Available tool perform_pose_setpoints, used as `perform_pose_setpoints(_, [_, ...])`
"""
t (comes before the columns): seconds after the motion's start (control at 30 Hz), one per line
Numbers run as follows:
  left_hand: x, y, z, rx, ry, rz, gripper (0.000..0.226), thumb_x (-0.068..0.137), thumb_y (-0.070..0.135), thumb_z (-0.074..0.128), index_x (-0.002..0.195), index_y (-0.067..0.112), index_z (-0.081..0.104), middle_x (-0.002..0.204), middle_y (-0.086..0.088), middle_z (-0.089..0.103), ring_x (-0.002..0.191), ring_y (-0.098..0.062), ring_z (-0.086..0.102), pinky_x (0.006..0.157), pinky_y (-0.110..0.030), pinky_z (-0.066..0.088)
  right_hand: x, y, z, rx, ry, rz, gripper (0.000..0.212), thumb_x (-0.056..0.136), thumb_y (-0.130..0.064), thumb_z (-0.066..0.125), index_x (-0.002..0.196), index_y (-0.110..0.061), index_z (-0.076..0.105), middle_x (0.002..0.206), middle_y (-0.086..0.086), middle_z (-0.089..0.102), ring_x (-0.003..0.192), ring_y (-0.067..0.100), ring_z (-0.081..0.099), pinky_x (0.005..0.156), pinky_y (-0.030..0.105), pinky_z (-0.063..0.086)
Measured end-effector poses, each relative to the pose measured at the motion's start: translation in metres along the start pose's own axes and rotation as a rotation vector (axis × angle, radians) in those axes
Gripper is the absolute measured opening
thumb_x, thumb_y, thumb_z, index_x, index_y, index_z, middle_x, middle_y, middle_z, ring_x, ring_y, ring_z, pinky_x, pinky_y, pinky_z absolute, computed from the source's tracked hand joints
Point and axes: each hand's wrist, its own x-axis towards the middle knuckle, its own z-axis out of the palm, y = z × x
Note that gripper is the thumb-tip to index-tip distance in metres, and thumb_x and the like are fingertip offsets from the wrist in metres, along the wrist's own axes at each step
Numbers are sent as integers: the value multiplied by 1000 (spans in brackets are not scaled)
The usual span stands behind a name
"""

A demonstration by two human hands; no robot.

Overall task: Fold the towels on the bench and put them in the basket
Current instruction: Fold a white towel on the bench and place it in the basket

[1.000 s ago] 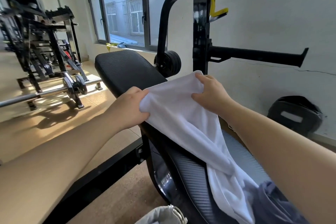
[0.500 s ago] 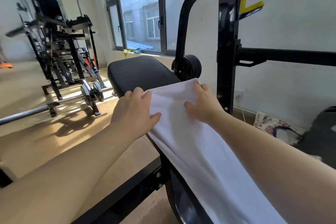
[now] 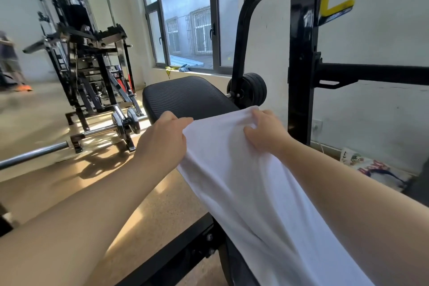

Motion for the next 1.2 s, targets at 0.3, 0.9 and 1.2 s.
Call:
perform_pose_setpoints(0.3, [5, -17, -9, -9, 60, 32, 29, 99, 5, 43, 117, 19, 61, 121, 2, 54, 99, -23, 56, 75, -40, 50, 13, -9, 0, 35, 23, -69, 70, 93, -28, 53, 157, -17, 26, 155, 4, 28, 132, 32, 43, 103, 35, 42])
perform_pose_setpoints(0.9, [-6, -37, -1, 327, 174, 117, 50, 82, 0, 60, 130, 16, 63, 118, -10, 53, 100, -35, 51, 73, -43, 46, 14, -10, 16, -56, 8, 7, 60, 96, -40, 39, 153, -28, 24, 161, 6, 21, 140, 38, 29, 109, 56, 33])
perform_pose_setpoints(1.2, [-21, 2, -1, 221, -200, 63, 56, 97, 60, 40, 148, 37, 41, 160, -5, 28, 150, -32, 17, 119, -49, 26, 2, -7, 19, -39, -129, 118, 72, 90, -69, 20, 154, -37, 20, 158, 3, 36, 140, 37, 36, 111, 59, 30])
